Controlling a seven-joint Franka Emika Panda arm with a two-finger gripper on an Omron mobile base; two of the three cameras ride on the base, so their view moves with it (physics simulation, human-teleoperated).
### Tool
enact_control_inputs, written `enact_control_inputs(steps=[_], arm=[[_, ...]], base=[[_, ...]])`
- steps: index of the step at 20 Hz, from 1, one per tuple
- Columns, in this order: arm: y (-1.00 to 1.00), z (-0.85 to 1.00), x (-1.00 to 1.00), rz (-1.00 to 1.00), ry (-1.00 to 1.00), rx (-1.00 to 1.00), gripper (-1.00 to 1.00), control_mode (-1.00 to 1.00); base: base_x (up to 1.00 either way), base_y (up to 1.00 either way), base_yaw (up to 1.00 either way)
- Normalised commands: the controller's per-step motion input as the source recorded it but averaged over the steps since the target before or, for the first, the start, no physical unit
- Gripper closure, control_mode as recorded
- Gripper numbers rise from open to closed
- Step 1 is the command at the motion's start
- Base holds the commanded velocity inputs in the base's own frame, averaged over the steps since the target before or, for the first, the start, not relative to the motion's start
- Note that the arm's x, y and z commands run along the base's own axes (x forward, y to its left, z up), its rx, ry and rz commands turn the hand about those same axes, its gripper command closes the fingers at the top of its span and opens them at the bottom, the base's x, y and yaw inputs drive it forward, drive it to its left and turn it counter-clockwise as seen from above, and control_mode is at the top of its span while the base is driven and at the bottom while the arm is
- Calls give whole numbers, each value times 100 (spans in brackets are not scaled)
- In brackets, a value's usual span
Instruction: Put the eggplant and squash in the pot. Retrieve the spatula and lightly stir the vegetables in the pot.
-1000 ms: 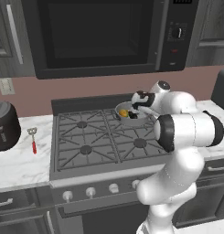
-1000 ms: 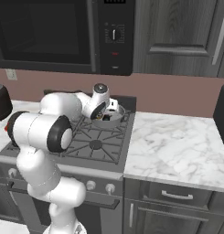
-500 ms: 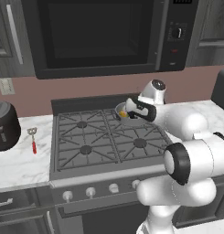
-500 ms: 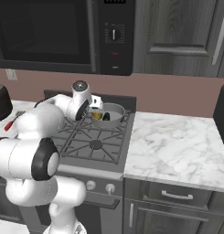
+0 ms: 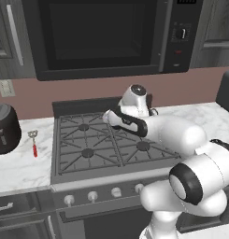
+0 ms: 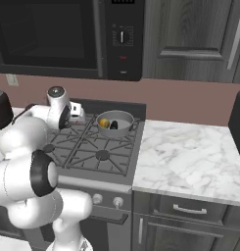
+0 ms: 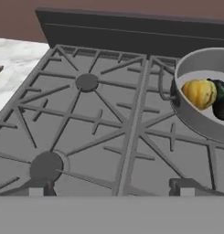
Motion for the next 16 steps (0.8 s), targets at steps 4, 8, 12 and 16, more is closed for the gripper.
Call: enact_control_inputs(steps=[4,8,12,16], arm=[[100,15,-34,11,20,-7,-100,-100],[100,13,-43,10,23,-11,-100,-100],[90,-13,-30,4,13,-6,-100,-100],[79,-39,-27,5,2,-4,-100,-100]], base=[[0,0,0],[0,0,0],[0,0,0],[0,0,0]])
